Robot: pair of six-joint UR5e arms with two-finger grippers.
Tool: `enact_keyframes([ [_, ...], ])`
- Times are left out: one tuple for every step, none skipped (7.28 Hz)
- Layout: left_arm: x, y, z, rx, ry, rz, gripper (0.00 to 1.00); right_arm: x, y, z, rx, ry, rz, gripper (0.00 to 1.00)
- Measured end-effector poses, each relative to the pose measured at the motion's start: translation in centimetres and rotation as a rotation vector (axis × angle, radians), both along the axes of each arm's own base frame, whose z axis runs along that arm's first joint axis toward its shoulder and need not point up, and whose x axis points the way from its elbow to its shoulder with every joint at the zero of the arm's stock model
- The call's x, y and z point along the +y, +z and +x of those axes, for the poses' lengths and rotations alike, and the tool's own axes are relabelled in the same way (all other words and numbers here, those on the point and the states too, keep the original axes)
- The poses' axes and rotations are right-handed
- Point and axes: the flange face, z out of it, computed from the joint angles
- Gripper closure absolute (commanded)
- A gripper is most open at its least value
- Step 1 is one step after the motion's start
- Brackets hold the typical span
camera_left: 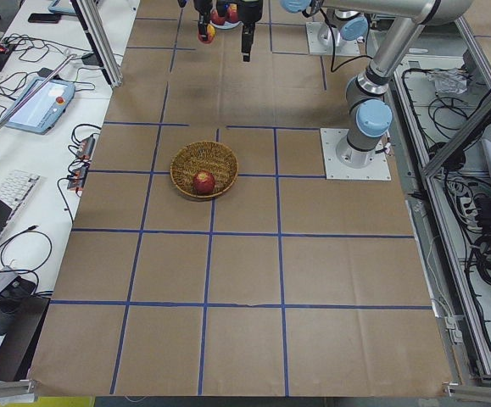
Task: Transfer apple from basket to plate
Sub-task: 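Carry the apple with the right gripper over the white plate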
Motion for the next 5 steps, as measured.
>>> enact_keyframes([
  [0.0,0.0,0.0,0.0,0.0,0.0,0.01,-0.5,1.9,-6.3,0.001,0.03,0.007,0.57],
  [0.0,0.0,0.0,0.0,-0.001,0.001,0.01,-0.8,3.0,-13.0,0.003,0.072,0.011,0.59],
  [-0.1,-0.1,0.0,0.0,-0.001,0.002,0.01,-0.8,3.4,-19.4,0.003,0.113,0.011,0.59],
  [-0.1,-0.1,0.0,0.0,-0.001,0.003,0.01,-0.4,3.2,-24.7,-0.001,0.154,0.015,0.6],
  [-0.1,-0.1,0.0,0.0,-0.002,0.003,0.01,0.4,2.2,-28.6,-0.01,0.185,0.025,0.61],
])
